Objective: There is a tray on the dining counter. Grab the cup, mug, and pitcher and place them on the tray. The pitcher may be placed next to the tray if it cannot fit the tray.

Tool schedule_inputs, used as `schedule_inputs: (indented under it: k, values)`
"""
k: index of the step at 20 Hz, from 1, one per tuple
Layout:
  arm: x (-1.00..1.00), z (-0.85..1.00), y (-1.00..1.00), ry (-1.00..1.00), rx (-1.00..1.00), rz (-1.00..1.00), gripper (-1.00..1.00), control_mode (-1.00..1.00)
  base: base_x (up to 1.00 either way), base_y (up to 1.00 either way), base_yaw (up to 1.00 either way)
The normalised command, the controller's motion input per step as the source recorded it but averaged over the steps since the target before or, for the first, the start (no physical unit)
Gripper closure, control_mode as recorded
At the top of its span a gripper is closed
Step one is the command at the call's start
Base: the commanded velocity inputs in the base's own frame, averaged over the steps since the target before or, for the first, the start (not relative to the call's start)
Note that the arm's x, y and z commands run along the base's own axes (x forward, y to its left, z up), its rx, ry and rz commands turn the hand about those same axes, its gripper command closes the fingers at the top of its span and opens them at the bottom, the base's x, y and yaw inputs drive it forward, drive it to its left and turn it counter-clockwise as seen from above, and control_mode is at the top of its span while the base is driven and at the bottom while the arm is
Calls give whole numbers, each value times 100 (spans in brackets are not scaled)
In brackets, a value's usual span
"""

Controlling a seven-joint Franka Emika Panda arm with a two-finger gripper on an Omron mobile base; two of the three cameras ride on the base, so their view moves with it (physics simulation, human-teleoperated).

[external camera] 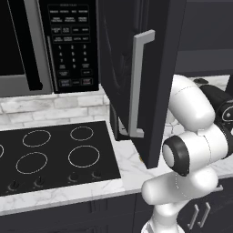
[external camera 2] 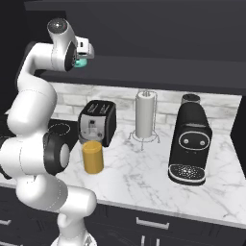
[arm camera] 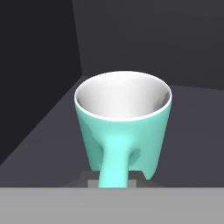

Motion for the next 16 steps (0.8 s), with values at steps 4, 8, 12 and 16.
schedule_inputs:
  k: [4, 8, 12, 16]
  values:
    - [0, 0, 0, 0, 0, 0, 100, -100, 0, 0, 0]
    - [0, 0, -6, 1, 0, 0, 100, -100, 0, 0, 0]
    - [0, 0, -27, 1, 0, 0, 100, -100, 0, 0, 0]
    - [-1, 0, -38, 0, 0, 0, 100, -100, 0, 0, 0]
